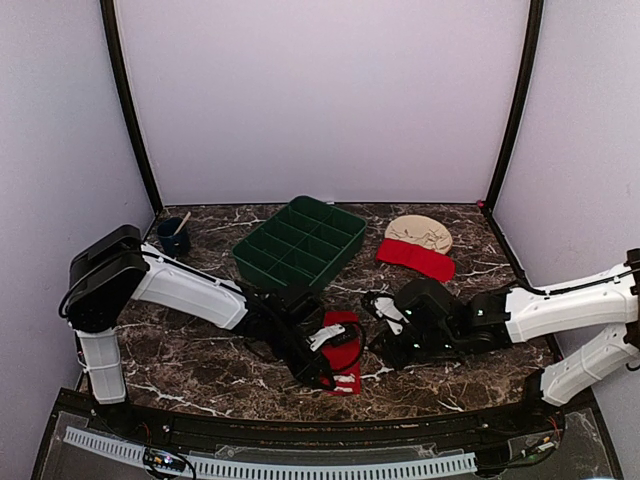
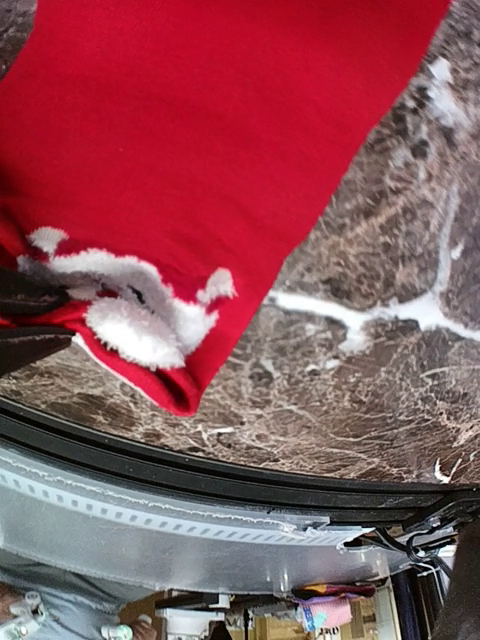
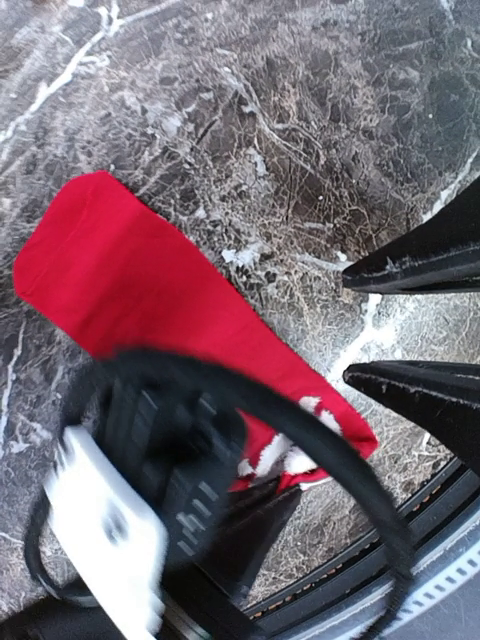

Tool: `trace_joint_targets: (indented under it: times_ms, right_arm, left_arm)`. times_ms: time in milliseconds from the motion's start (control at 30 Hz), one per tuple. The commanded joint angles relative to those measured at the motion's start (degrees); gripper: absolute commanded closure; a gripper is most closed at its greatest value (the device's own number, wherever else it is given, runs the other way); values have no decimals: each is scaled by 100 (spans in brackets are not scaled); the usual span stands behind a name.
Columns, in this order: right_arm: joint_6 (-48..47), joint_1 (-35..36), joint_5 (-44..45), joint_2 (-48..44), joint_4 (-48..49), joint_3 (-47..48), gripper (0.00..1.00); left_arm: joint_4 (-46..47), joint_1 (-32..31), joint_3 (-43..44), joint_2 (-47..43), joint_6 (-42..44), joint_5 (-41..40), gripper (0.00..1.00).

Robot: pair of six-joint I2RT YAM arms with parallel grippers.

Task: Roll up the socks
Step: Roll the sock at the center of the board.

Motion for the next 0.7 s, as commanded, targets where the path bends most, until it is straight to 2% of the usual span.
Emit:
trace_joint_targets:
  times_ms: [0,133,433,667]
  right_arm:
    - [-192,338,677,-173,239,-107,77]
    - [-395,649,684,-81,215,-6,77]
    - [-1010,1472,1019,355,-6,390,74]
    - [-1457,1994,1157,805,-262,679,68]
  left_arm:
    - [-358,227,113,65,-217,607,100]
    - [-440,390,142,191,-344,1055,100]
    - [-686,485,287,439,-315,1424,100]
    - [-758,606,335,498,-318,1671,100]
